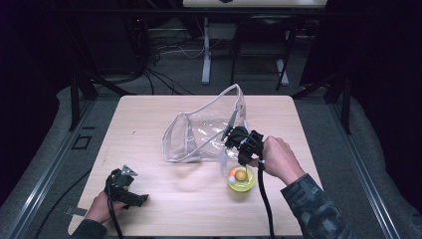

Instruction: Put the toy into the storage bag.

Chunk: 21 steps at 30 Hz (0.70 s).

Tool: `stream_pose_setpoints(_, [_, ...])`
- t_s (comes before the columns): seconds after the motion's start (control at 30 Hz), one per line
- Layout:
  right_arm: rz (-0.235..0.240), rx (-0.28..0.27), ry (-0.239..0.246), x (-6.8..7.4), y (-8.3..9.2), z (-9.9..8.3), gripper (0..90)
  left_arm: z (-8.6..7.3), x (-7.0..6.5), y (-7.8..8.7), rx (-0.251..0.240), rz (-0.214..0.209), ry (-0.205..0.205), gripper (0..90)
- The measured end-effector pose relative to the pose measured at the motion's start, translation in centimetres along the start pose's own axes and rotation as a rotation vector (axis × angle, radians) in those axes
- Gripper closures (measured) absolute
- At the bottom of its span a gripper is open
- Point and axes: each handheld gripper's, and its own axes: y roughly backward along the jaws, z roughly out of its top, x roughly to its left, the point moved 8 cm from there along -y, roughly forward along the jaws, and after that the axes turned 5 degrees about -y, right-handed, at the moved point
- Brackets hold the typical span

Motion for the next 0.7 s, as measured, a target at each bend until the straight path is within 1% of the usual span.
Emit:
stream_pose_setpoints(0.03, [0.0, 0.0, 0.0, 0.0, 0.0, 0.0, 87.5, 0.0, 0.0, 0.0, 0.0, 0.0, 0.0, 0.0])
stream_pose_setpoints(0.07, [-0.005, 0.013, 0.008, -0.1, 0.1, 0.0, 87.4, 0.0, 0.0, 0.0, 0.0, 0.0, 0.0, 0.0])
stream_pose_setpoints(0.1, [-0.003, 0.011, 0.005, 0.0, 0.2, 0.1, 87.4, 0.0, 0.0, 0.0, 0.0, 0.0, 0.0, 0.0])
stream_pose_setpoints(0.2, [0.008, 0.008, 0.002, 0.1, 0.3, 0.3, 87.4, 0.0, 0.0, 0.0, 0.0, 0.0, 0.0, 0.0])
stream_pose_setpoints(0.23, [0.005, 0.02, 0.01, 0.0, 0.4, 0.3, 87.4, 0.0, 0.0, 0.0, 0.0, 0.0, -0.001, 0.0])
stream_pose_setpoints(0.33, [0.015, 0.018, 0.01, 0.1, 0.5, 0.4, 87.3, 0.0, 0.0, 0.0, 0.0, 0.0, -0.001, 0.0])
stream_pose_setpoints(0.37, [0.018, 0.026, 0.019, 0.2, 0.7, 0.4, 87.1, 0.0, 0.0, 0.0, 0.0, 0.0, -0.001, 0.0])
stream_pose_setpoints(0.4, [0.023, 0.018, 0.02, 0.2, 0.8, 0.5, 87.0, 0.0, 0.0, 0.0, 0.0, 0.0, -0.001, 0.0])
stream_pose_setpoints(0.5, [0.029, 0.024, 0.025, 0.2, 1.1, 0.6, 86.9, 0.0, 0.0, 0.0, 0.0, 0.0, -0.001, 0.0])
stream_pose_setpoints(0.6, [0.029, 0.029, 0.031, 0.2, 1.6, 0.8, 86.9, 0.0, 0.0, 0.0, 0.0, 0.0, -0.001, 0.0])
stream_pose_setpoints(0.63, [0.027, 0.039, 0.04, 0.2, 1.8, 0.9, 87.2, 0.0, 0.0, 0.0, 0.0, 0.0, 0.0, 0.0])
stream_pose_setpoints(0.7, [0.024, 0.035, 0.04, 0.3, 1.9, 1.0, 87.5, 0.0, 0.0, 0.0, -0.001, 0.0, -0.001, 0.0])
